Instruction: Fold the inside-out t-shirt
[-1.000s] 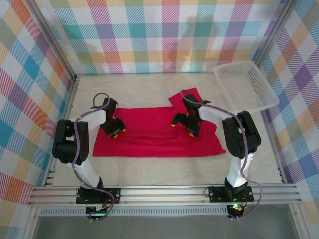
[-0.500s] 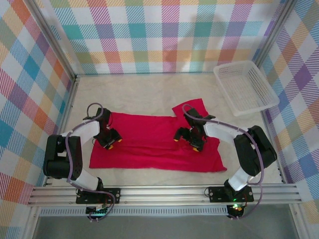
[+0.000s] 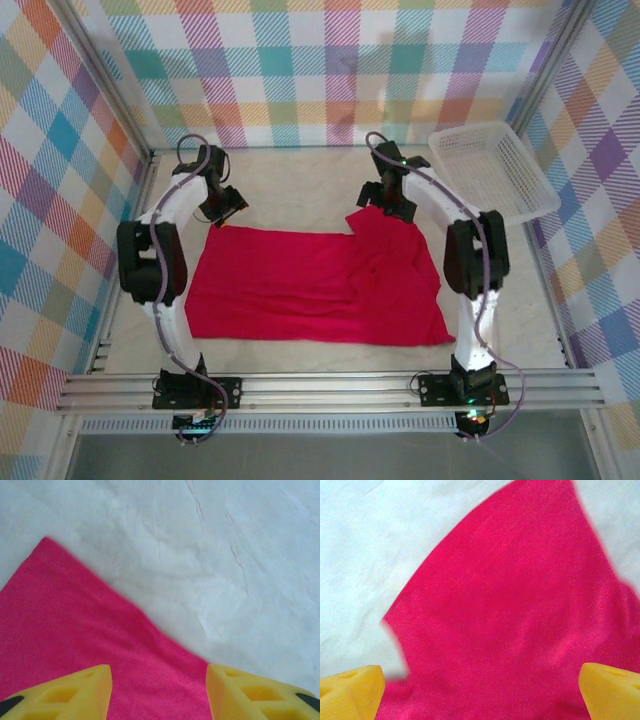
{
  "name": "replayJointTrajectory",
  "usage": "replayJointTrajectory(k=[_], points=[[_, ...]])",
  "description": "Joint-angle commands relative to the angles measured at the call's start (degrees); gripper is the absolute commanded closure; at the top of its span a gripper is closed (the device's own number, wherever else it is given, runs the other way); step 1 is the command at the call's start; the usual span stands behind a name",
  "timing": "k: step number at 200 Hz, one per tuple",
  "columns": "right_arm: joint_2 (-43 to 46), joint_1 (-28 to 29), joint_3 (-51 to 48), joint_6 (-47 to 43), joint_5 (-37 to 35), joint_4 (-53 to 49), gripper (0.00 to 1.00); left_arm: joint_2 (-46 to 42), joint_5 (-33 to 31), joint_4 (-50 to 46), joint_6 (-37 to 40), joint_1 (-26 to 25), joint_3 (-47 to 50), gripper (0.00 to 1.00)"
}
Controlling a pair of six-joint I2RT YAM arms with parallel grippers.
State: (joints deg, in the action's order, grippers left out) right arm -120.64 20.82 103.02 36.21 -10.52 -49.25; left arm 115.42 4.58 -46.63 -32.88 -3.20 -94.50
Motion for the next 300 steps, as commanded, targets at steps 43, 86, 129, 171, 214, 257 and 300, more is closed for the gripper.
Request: replayJointTrajectory(k=[43,86,129,171,214,257,300], points=[[-18.48,-5.73,23.83,-5.5,-2.77,-11.09,0.01,13.15,-4.36,-11.01,3.54,3.06,-13.61,0.51],[-27.79,-7.5,35.86,-6.43,-0.11,-15.64,0.02,15.61,-4.49,-11.61,3.75,4.86,-16.43,0.52],[-29.41,-8.73,34.79,-6.01,4.36,-12.84,0.11,16.01,-7.7,-11.97,4.45,5.24,-15.66,0.52],[-31.44,-9.04,34.79,-6.11,8.6,-10.86,0.47,19.36,-7.07,-12.03,4.5,5.93,-14.78,0.63],[-31.77,-9.3,35.52,-6.01,9.95,-10.73,0.89,19.02,-7.09,-11.7,4.25,6.01,-13.94,0.89],[-27.7,-9.45,37.34,-6.16,10.63,-10.79,1.0,16.24,-4.52,-11.63,3.63,5.91,-14.75,1.0],[-18.04,-9.31,33.54,-5.22,15.44,-10.76,1.0,9.93,-2.41,-10.4,3.21,5.84,-10.97,1.0]])
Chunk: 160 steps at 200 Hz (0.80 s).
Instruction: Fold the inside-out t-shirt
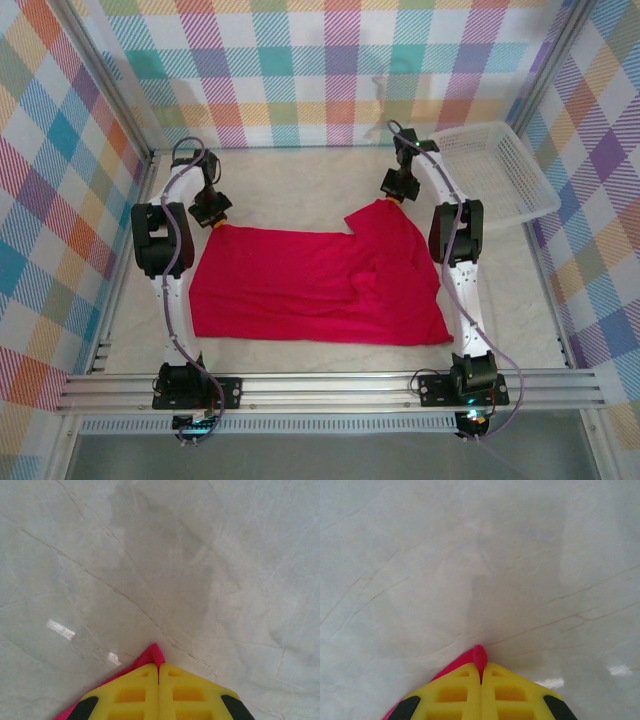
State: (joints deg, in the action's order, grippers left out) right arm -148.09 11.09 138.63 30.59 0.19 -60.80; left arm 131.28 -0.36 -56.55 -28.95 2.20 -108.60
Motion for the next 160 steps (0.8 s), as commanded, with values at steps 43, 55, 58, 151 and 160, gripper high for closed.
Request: replayJointTrajectory(k=[43,55,58,151,160], points=[[28.48,1.47,-25.49,1.79,6.66,9.62,1.0,-15.85,2.32,1.44,-1.15,0.46,12.78,1.0],[34.5,1.56,-33.32,2.85,7.13,12.69,1.0,-18.72,1.83,1.75,-1.43,0.7,15.62,1.0],[36.04,1.54,-35.18,3.11,7.23,13.39,1.0,-19.49,1.78,1.86,-1.42,0.77,16.32,1.0],[76.16,1.56,-74.3,9.09,8.83,17.33,0.96,-42.56,-1.43,3.31,-1.55,5.62,35.83,1.0],[78.74,1.56,-76.2,9.14,8.58,16.35,0.96,-44.34,-1.06,3.5,-1.48,6.37,37.45,1.0]])
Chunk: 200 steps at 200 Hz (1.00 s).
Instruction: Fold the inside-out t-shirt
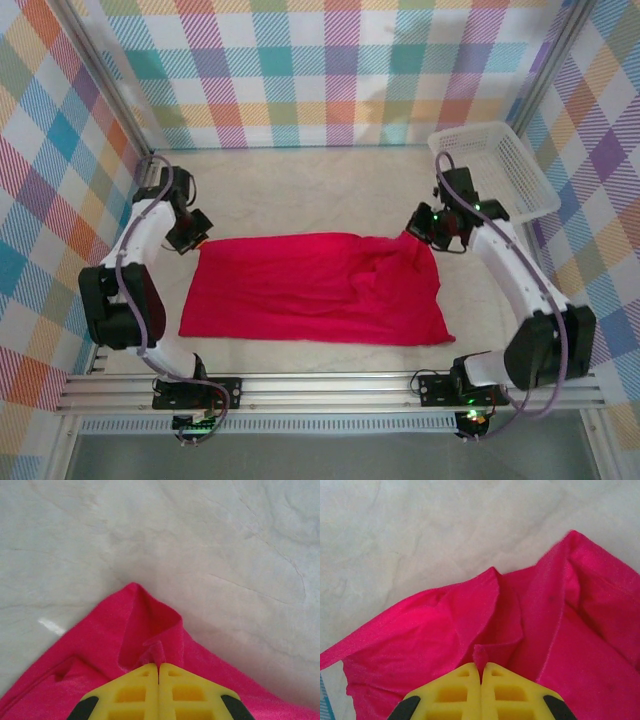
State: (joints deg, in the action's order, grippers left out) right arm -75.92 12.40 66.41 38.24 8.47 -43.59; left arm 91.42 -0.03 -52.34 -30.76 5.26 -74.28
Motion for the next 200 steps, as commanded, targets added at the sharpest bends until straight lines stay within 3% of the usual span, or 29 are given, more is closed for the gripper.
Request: replayJointTrajectory(k=[1,77,145,200], points=[[6.84,0.21,-4.09,1.49,0.22,-1.0,0.96,-4.66,-1.34,-0.64,0.3,3.38,3.33,1.0],[22.25,0.25,-17.57,5.68,0.47,-6.26,0.93,-12.53,3.28,4.06,-2.81,4.72,18.22,1.0],[32.37,0.25,-21.42,7.38,-8.38,-14.15,0.92,-15.68,0.25,3.31,-2.95,6.56,20.7,1.0],[36.5,0.23,-24.59,9.17,-8.58,-16.42,0.91,-19.82,-0.26,5.73,-4.4,6.69,26.87,1.0]])
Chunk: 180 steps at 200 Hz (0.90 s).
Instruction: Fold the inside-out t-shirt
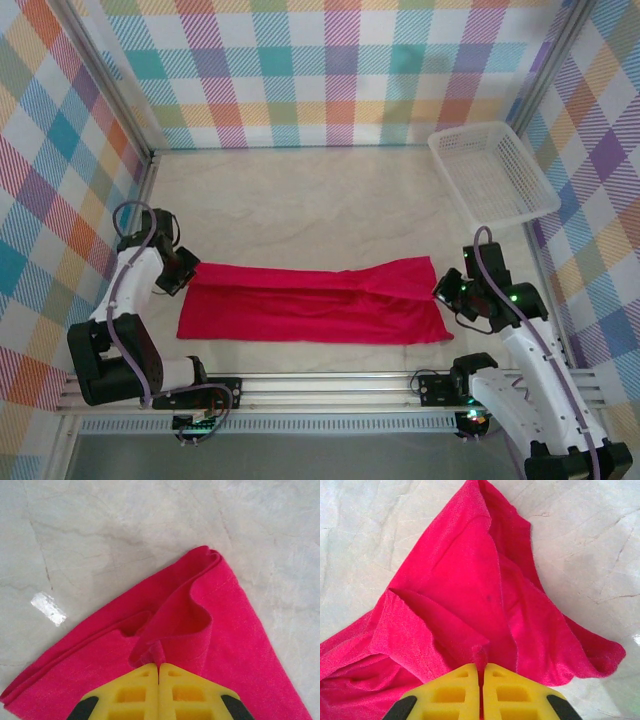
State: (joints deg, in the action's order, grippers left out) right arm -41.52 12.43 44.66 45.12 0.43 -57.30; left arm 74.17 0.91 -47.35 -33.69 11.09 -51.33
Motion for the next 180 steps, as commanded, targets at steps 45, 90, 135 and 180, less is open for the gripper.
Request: replayJointTrajectory(k=[45,90,135,180], points=[[9.14,0.23,-11.79,8.04,3.89,-0.01,0.52,-3.53,-0.65,2.88,-3.11,0.94,8.29,0.77],[7.22,0.23,-8.04,6.15,3.38,1.53,0.42,-7.5,-1.27,2.4,-3.52,-1.21,3.1,0.62],[-8.14,4.87,-8.3,9.11,9.27,20.98,0.43,-10.64,5.42,15.93,-9.76,-12.41,9.53,0.54],[-26.48,7.7,-6.99,11.21,7.18,34.8,0.43,10.77,9.54,21.1,-10.84,-14.0,7.15,0.57]])
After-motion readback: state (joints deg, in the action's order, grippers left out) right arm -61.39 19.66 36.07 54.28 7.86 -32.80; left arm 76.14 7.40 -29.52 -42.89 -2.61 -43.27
